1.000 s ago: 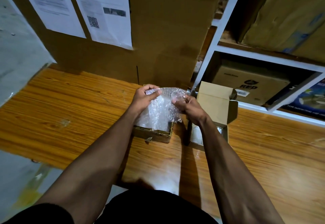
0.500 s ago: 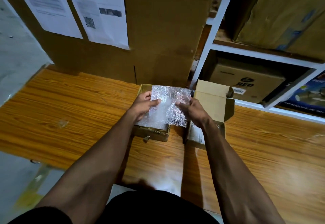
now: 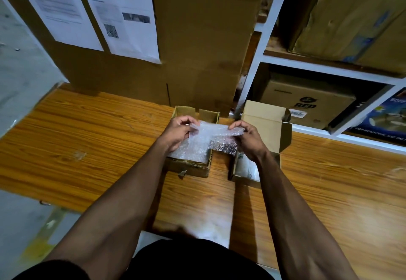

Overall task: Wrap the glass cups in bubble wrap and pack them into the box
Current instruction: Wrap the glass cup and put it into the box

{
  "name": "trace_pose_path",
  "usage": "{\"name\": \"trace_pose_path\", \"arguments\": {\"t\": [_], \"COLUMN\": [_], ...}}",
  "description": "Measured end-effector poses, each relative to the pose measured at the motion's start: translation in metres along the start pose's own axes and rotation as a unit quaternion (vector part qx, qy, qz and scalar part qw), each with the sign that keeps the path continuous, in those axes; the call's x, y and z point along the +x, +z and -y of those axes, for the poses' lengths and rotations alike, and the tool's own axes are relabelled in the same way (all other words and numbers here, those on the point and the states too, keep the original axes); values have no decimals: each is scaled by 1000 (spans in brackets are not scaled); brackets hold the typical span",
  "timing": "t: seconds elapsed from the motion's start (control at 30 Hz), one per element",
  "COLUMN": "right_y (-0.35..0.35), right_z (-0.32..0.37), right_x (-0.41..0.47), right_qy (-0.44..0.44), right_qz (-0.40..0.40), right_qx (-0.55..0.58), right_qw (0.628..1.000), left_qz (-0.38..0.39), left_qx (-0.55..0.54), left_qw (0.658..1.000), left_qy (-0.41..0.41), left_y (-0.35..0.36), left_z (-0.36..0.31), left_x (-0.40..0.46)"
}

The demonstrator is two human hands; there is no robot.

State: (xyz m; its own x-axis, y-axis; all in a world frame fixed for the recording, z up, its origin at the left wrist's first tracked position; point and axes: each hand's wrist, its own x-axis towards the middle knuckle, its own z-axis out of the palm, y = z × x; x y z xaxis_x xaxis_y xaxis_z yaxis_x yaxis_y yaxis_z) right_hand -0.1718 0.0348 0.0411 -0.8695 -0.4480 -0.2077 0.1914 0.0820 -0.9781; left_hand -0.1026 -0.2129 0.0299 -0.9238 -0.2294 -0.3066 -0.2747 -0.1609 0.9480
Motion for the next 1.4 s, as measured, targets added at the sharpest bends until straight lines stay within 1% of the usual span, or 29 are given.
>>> {"name": "trace_pose_path", "arguments": {"t": [0.17,0.27,0.37,0.47,0.5,0.57,0.63,0.67,0.7,0.73,0.83,0.87,0.9,0.97,1.03,1.1,1.17,1.23,1.3,1.4], "right_y": [-8,-15,-18,-18,-19,-20,-21,-19,-16,-13,0,4,8,11,13,14,14,16,17,14], "right_z": [0,-3,-2,0,-1,-1,-1,2,5,9,18,19,19,18,19,18,16,12,9,5], "right_x": [-5,-2,-4,-5,-4,0,3,4,5,8,13,15,16,17,15,14,15,17,17,17], "right_qy": [21,46,55,70,67,34,-6,-17,-27,-31,-3,6,11,16,29,38,39,36,38,41], "right_qz": [11,23,25,15,7,-10,-41,-58,-59,-40,86,116,129,120,90,52,17,-2,-12,-13], "right_qx": [36,34,11,16,1,-71,-167,-203,-218,-216,-180,-182,-185,-164,-111,-56,-17,5,20,39], "right_qw": [999,998,998,997,998,997,985,977,974,975,980,976,974,979,989,996,999,999,999,998], "left_qz": [-3,2,20,11,10,14,14,19,28,40,80,88,92,80,39,3,6,32,56,35], "left_qx": [26,20,-20,-52,-32,35,86,101,109,110,112,114,113,99,75,26,-36,-63,-54,-37], "left_qw": [1000,1000,1000,998,999,999,996,994,993,993,990,989,989,991,995,999,999,997,996,998], "left_qy": [7,-7,-13,-20,-12,9,19,23,25,23,23,25,29,38,43,37,6,-28,-40,-35], "left_y": [3,3,2,4,5,5,6,8,10,12,17,19,21,25,27,29,33,37,41,47], "left_z": [-1,0,1,-1,-1,0,-3,-7,-11,-15,-22,-23,-24,-24,-24,-21,-15,-8,-3,-3], "left_x": [-4,-8,-9,-10,-10,-10,-11,-13,-14,-15,-12,-11,-8,-4,-4,-5,-6,-9,-12,-14]}}
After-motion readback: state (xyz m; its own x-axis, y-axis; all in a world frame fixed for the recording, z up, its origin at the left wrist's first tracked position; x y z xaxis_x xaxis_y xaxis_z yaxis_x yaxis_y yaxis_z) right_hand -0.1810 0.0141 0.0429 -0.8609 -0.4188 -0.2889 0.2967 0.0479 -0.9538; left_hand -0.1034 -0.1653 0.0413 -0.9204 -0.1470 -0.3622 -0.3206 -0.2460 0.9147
